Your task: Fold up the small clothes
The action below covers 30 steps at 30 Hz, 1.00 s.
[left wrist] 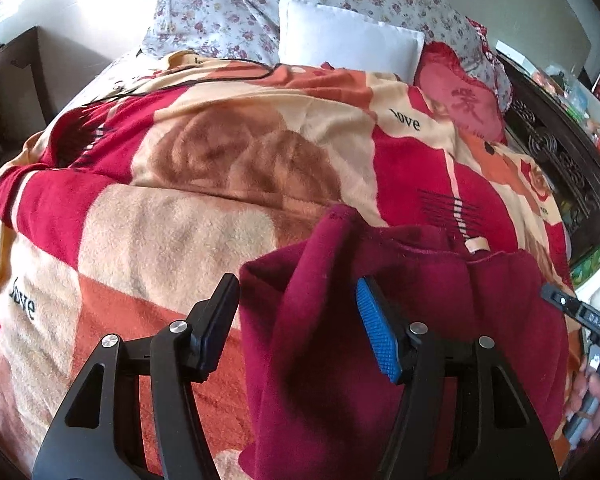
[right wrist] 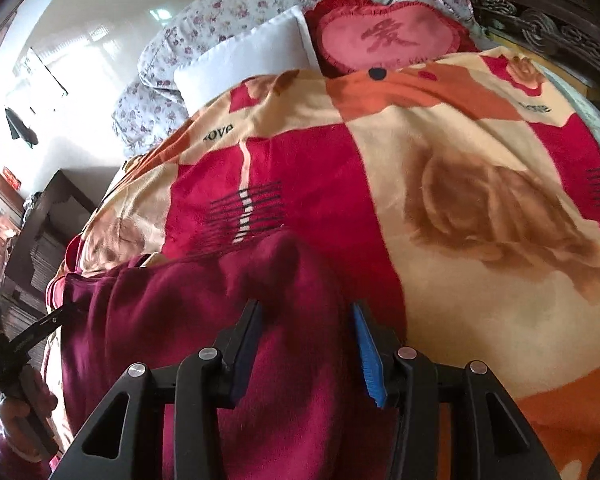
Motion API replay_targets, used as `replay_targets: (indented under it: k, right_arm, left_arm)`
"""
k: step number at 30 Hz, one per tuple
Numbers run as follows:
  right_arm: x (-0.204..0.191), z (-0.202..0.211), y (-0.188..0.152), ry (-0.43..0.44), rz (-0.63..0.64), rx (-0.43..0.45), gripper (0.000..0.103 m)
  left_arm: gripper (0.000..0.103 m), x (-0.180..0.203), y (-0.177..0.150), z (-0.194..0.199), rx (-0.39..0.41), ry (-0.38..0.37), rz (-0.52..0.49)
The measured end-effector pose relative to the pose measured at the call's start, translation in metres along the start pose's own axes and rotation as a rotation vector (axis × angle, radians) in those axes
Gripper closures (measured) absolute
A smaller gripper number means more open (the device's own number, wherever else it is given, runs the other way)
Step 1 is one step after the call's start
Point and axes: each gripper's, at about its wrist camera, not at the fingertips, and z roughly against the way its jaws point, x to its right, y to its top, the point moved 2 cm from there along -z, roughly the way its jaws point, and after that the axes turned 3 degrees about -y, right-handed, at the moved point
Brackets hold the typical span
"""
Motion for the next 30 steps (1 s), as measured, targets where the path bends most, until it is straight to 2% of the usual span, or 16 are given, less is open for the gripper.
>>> replay_targets:
  k: [2,4,7,11,14,17,19,23,25,30]
  right_arm:
    - [-0.002,0.002,0.0,-0.046,0.03,0.022,0.088]
    - [-0.003,0.015,0.0,-0.04,0.046,0.066,0.095]
    - [0.0,0.039,-0.001,-0.076,0.069,0.13,0.095]
    - [0.013,0.026,-0.004,-0.121,0.049,0.081,0.095]
    - [0.015,0.02,-0.005,-0.043,0.009,0.054,0.095]
    - [0.018,0.043,-0.01,0.05,-0.053,0.05,0.092]
    - [0.017,0.064,-0.025,0.09,-0.05,0.049,0.089]
    - [0.012,0.081,-0.067,0.118,-0.019,0.0,0.071]
    - [0.008,0.082,-0.091,0.146,-0.011,-0.046,0.071]
    - [-0.006,0.08,-0.128,0.168,0.028,-0.07,0.071]
  left_arm:
    - [0.042,0.004,0.001,-0.004,-0.004,0.021,-0.017]
    - [0.042,0.005,0.002,-0.008,-0.006,0.034,-0.02]
    - [0.042,0.004,0.005,-0.012,-0.001,0.037,-0.013]
    - [0.037,0.002,0.009,-0.025,-0.005,0.048,0.006]
    - [0.036,0.001,0.009,-0.023,-0.005,0.043,0.017]
    - [0.036,-0.001,0.005,-0.008,-0.006,0.036,0.006]
    - [0.036,-0.002,-0.001,0.004,-0.008,0.024,-0.01]
    - [0.036,-0.004,-0.018,0.028,0.005,-0.026,-0.022]
    - [0.036,-0.003,-0.029,0.04,0.007,-0.035,-0.04]
    - [0.036,-0.001,-0.051,0.061,0.001,-0.066,-0.053]
